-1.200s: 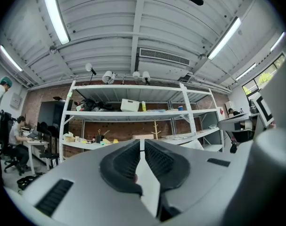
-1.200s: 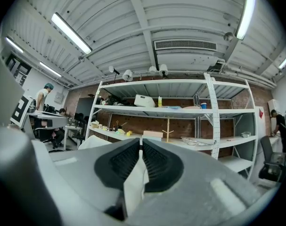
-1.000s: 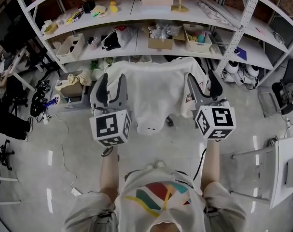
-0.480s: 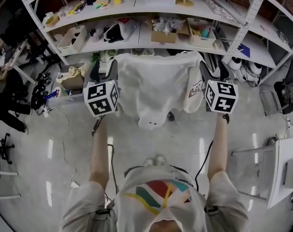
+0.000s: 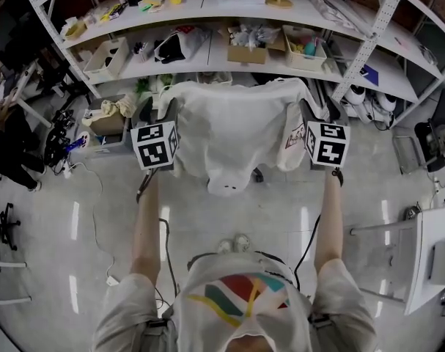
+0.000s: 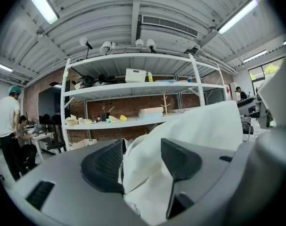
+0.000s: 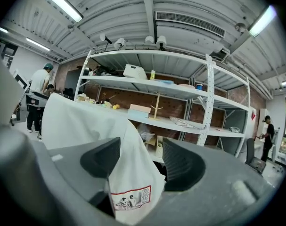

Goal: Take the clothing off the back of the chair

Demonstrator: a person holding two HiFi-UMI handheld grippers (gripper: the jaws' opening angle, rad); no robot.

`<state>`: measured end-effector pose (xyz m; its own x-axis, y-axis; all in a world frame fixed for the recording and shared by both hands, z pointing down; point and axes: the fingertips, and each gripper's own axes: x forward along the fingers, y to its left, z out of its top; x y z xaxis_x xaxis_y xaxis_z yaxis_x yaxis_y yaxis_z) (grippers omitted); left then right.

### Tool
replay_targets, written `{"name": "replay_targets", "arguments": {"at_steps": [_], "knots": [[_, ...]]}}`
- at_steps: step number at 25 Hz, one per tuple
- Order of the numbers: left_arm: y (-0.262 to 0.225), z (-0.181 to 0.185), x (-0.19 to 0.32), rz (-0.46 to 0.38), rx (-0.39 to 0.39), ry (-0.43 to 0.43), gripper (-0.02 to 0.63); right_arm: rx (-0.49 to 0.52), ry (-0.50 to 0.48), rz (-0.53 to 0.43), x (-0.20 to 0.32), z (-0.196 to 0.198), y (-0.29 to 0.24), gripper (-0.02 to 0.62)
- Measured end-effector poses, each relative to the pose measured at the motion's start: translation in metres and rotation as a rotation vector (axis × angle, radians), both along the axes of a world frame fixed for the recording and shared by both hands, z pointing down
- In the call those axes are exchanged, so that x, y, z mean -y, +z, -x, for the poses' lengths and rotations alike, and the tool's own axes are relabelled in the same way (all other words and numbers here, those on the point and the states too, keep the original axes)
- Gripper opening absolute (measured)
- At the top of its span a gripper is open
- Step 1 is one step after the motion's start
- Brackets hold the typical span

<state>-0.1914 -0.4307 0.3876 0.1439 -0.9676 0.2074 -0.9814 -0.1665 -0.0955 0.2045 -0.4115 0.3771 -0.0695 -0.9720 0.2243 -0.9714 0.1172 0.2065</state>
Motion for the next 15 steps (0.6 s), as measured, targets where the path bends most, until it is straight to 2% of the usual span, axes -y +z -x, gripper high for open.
{"name": "replay_targets", "arguments": {"at_steps": [8,15], "knots": [[0.02,-0.007,0.013,0.065,-0.015,0.045,0.239,0.029,-0.02,0.035,0.012,0.005,0.012,0.272],[0.023,-0.016,0.025,0.068,0.004,0.064,0.239,0.031,-0.038,0.083,0.03,0.017,0.029,0.268]]}}
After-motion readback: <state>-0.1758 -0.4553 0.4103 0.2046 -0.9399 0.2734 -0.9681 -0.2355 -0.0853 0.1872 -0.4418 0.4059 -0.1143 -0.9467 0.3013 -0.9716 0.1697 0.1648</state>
